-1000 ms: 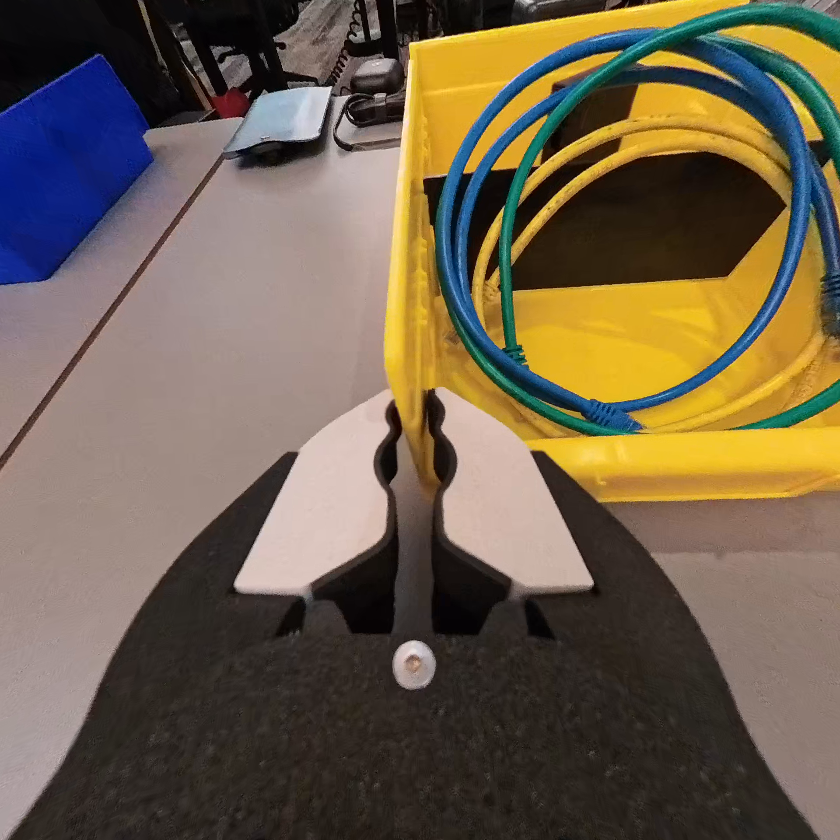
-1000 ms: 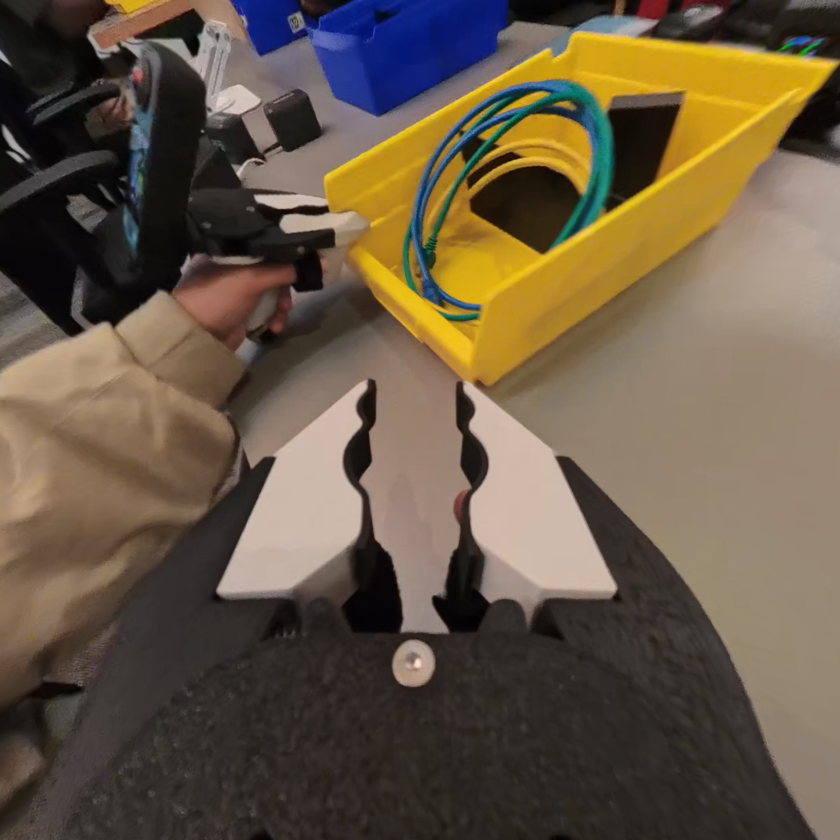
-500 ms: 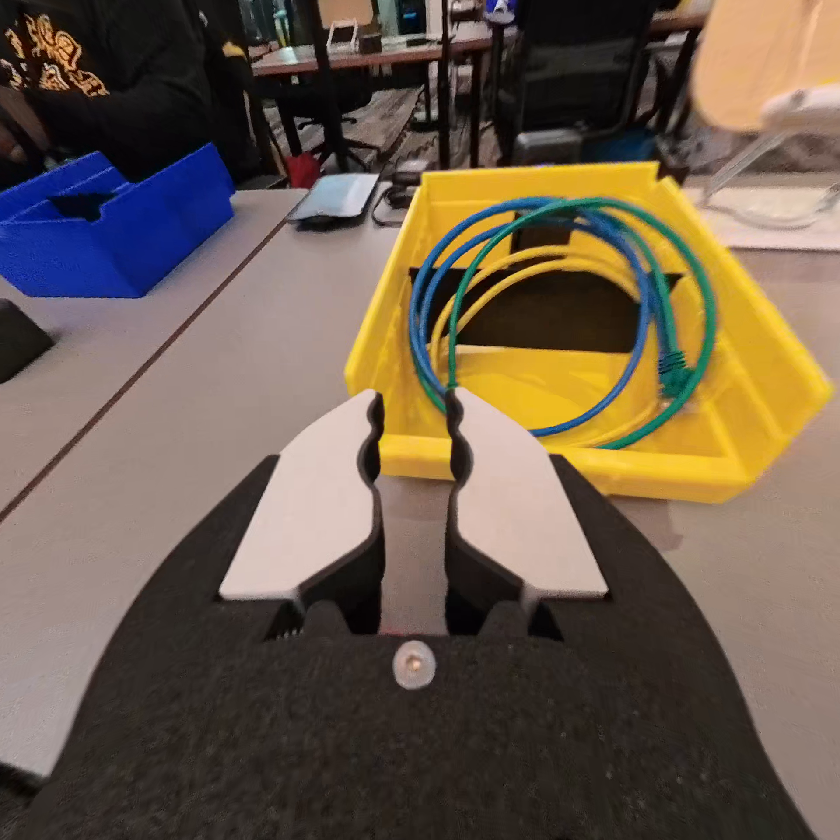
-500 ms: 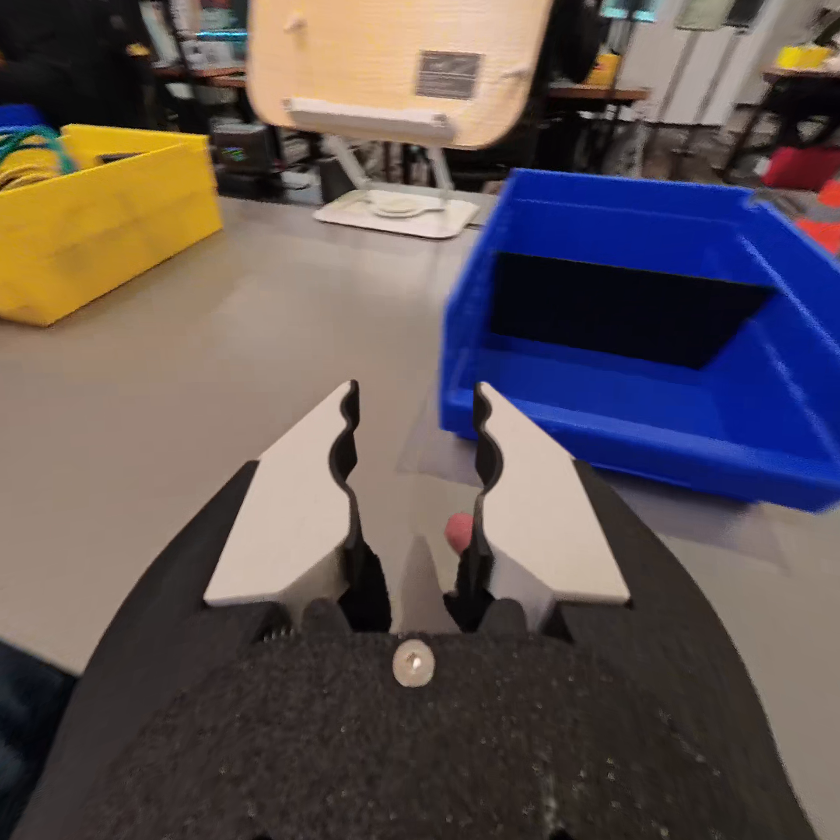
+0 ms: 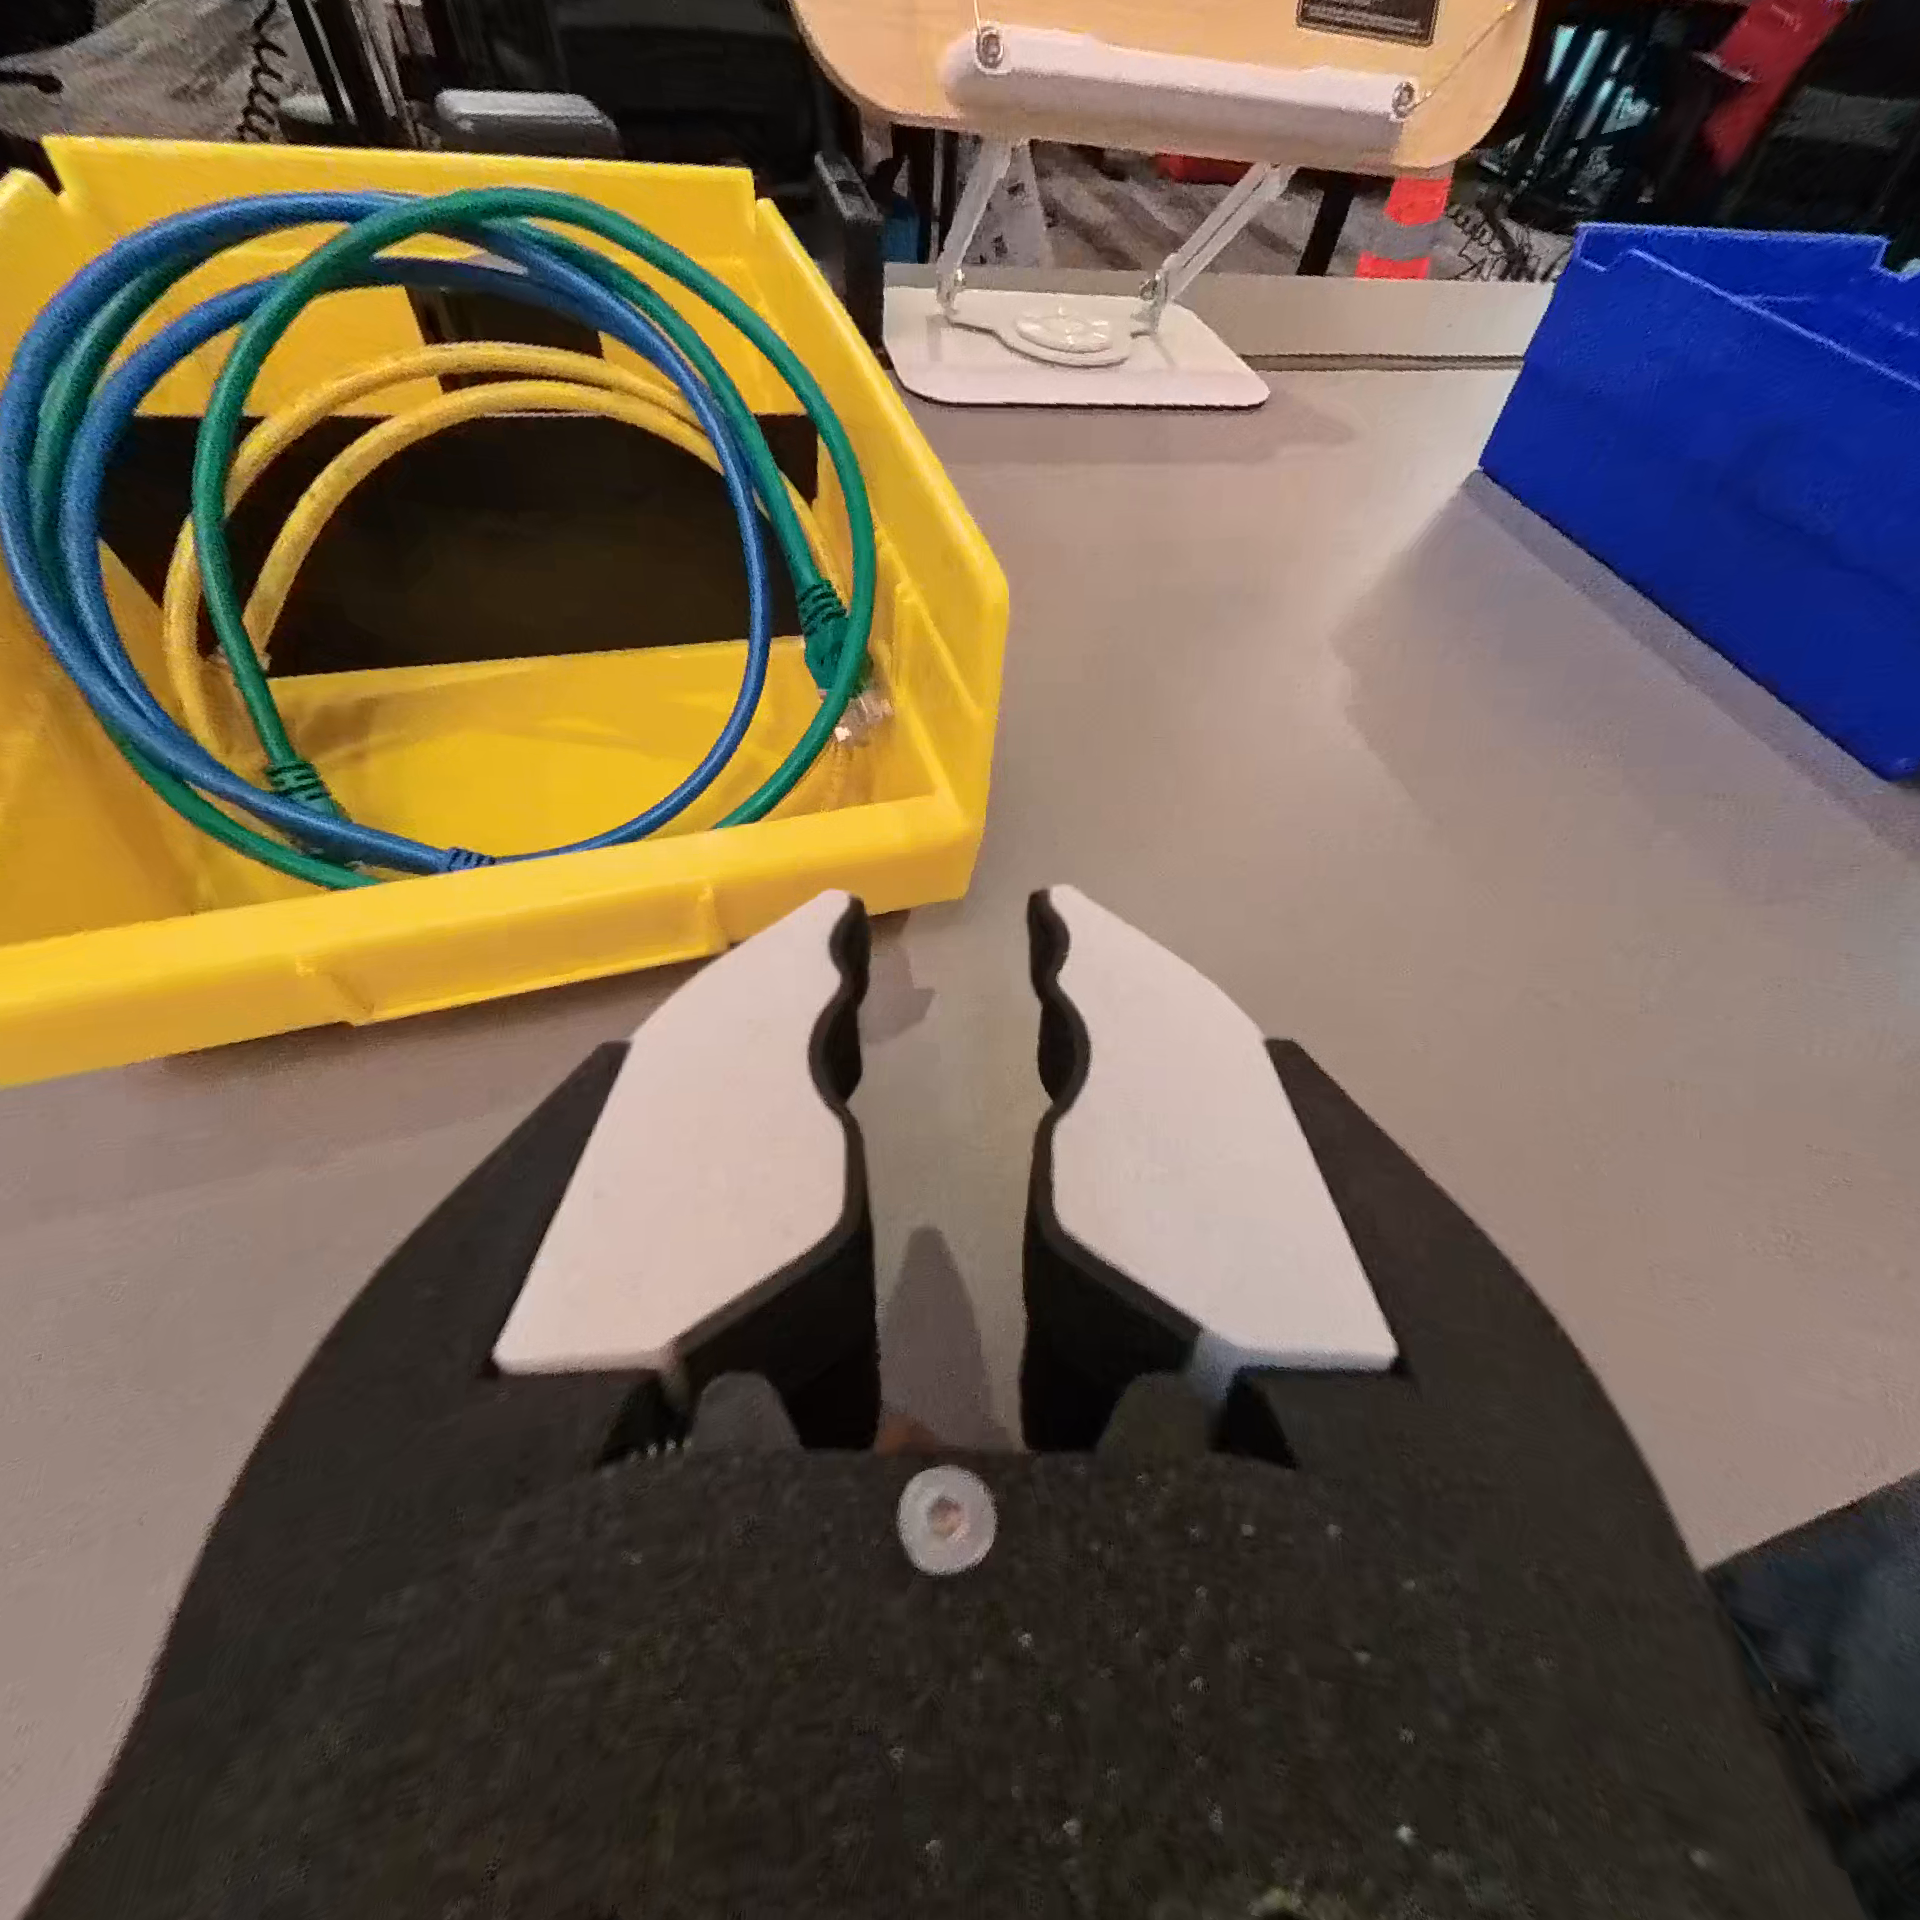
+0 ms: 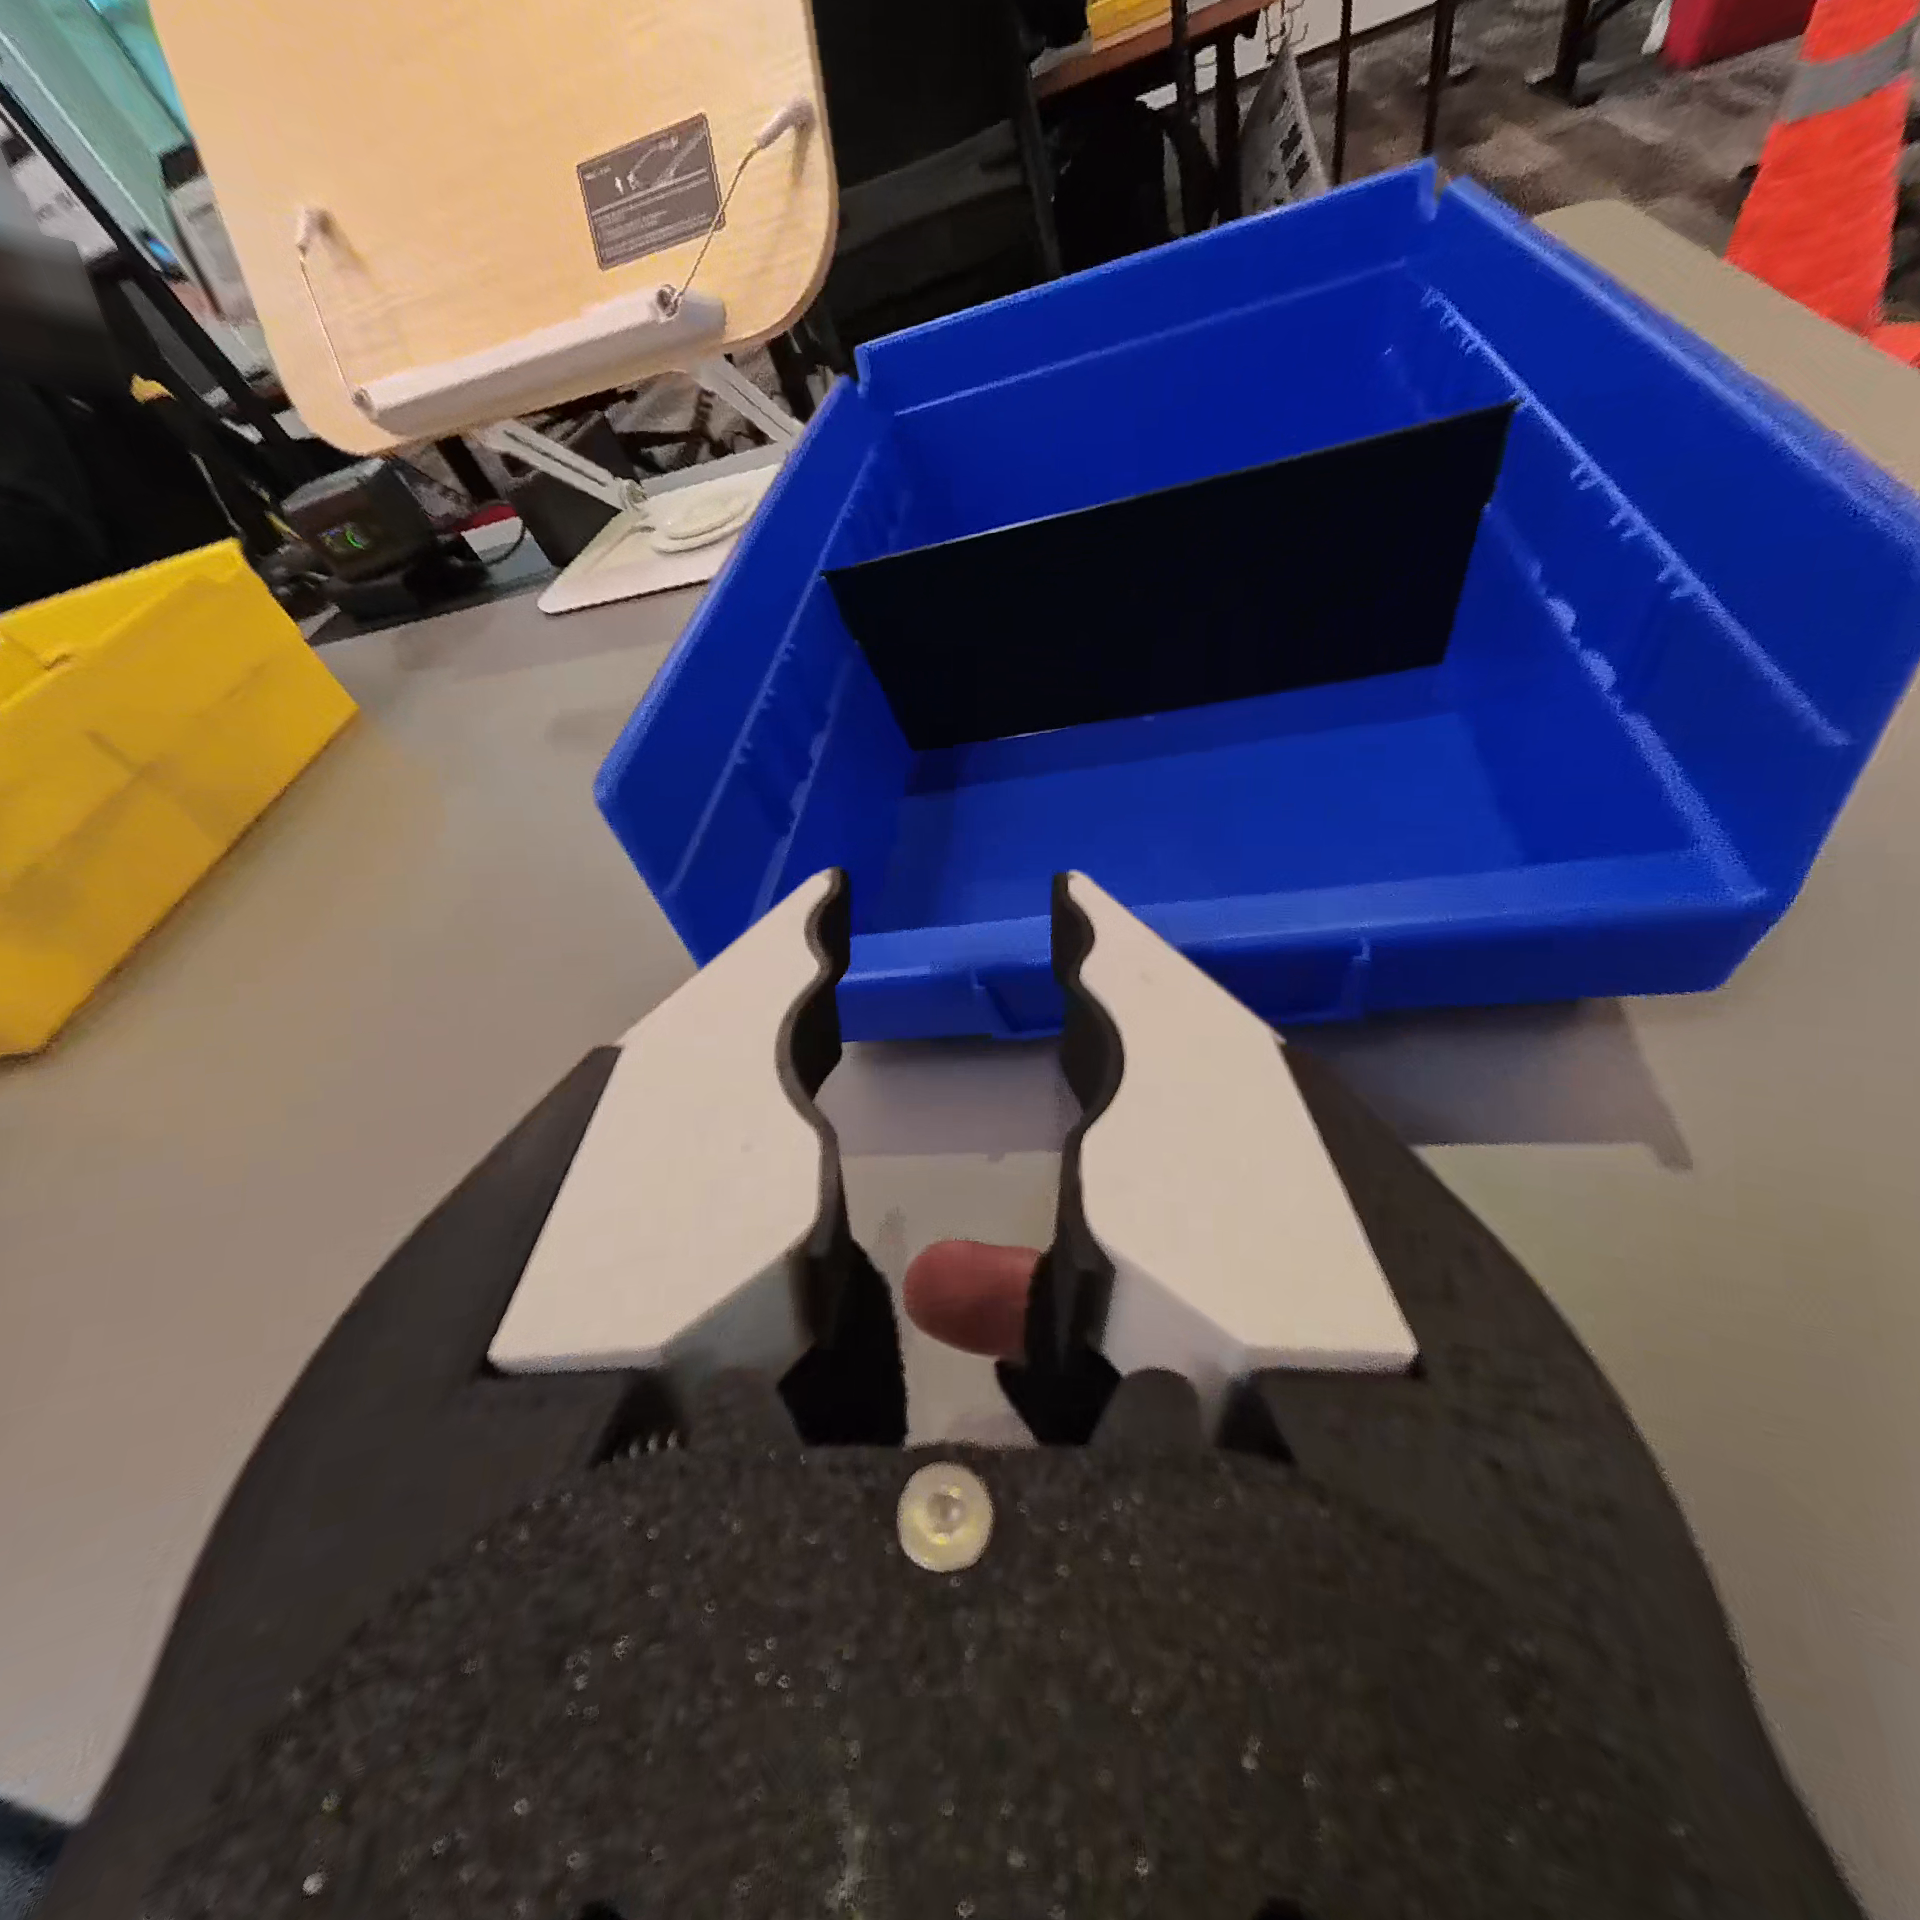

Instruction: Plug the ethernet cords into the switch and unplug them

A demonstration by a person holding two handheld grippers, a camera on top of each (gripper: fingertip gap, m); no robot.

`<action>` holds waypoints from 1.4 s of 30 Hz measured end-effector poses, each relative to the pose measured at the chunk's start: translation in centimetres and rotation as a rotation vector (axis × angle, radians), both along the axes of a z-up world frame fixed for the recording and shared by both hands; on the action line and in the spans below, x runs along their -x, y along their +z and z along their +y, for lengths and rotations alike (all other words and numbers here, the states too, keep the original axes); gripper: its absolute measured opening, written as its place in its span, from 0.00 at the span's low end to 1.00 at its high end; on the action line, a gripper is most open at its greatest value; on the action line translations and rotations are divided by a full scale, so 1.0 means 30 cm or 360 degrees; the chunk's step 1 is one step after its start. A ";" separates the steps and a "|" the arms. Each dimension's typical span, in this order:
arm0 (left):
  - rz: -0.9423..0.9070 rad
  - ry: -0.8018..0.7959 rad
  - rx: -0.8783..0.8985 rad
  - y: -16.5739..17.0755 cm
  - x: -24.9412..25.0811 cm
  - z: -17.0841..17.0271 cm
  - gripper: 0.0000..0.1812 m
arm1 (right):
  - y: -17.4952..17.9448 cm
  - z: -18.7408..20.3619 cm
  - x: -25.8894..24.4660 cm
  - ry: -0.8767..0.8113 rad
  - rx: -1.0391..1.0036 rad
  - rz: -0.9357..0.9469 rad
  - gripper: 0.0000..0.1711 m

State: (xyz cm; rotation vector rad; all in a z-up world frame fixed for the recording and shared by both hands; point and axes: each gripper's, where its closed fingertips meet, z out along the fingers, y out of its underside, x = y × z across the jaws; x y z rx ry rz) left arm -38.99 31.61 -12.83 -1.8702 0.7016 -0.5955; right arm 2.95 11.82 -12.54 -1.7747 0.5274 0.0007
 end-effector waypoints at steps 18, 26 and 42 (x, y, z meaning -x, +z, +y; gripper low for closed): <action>0.0176 0.0144 0.0131 -0.091 0.054 0.059 0.13 | -0.004 0.022 0.080 0.0095 0.0026 -0.0158 0.30; 0.0252 0.0112 0.0123 -0.115 0.025 0.045 0.13 | -0.009 0.017 0.081 0.0112 0.0028 -0.0115 0.23; 0.0268 0.0097 0.0105 -0.118 0.021 0.036 0.14 | -0.009 0.033 0.103 0.0117 0.0024 -0.0132 0.30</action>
